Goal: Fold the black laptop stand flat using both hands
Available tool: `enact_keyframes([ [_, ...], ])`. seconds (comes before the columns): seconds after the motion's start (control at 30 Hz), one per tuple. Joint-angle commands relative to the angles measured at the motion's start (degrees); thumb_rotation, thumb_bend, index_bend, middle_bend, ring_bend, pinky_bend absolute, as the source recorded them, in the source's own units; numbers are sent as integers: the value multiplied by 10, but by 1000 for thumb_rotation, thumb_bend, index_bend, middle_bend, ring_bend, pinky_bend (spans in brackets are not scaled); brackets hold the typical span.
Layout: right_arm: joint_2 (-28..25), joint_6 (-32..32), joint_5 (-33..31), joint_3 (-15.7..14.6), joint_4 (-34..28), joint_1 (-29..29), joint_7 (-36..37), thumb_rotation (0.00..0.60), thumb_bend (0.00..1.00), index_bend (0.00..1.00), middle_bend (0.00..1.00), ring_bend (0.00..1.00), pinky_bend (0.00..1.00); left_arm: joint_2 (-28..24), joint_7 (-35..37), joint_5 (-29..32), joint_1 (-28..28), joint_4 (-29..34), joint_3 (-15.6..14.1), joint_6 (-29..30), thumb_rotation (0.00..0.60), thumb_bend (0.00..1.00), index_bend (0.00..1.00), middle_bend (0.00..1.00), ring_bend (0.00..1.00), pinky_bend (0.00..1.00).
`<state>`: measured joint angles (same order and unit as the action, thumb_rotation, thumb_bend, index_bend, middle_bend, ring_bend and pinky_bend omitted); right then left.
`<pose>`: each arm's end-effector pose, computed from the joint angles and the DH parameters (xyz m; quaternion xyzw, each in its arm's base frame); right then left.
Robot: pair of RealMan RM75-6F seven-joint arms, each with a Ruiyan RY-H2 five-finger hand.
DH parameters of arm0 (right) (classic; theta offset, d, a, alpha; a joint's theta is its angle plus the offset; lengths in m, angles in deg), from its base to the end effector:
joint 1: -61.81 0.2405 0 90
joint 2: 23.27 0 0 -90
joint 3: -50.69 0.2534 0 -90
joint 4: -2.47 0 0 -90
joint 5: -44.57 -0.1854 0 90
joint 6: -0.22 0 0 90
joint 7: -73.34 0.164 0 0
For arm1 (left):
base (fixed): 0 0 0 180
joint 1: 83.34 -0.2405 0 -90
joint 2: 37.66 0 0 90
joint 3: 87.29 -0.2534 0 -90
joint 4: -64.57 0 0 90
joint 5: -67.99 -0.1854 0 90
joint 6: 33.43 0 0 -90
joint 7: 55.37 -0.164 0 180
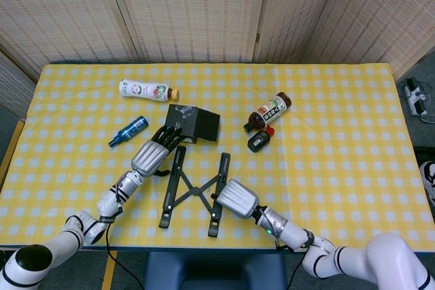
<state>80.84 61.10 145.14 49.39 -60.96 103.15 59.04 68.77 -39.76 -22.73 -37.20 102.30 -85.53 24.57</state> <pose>-0.1184 -0.2841 -0.0889 0.8653 -0.1246 0.3894 0.2900 -0.1748 0.3900 -0.0488 -0.7909 -0.2826 -0.3904 0.3771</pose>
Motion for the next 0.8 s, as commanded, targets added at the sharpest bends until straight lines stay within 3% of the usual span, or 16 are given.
enact_keyframes([
  [0.03, 8, 3, 5, -2, 12, 4, -5, 600, 335, 538, 727, 818, 833, -2, 5, 3, -1, 5, 0, -2, 600, 183, 0, 13, 0, 0],
  [0.8, 51, 34, 28, -9, 76, 24, -3, 600, 335, 538, 727, 818, 833, -7, 34, 5, -13, 35, -11, 12, 600, 183, 0, 0, 0, 0],
])
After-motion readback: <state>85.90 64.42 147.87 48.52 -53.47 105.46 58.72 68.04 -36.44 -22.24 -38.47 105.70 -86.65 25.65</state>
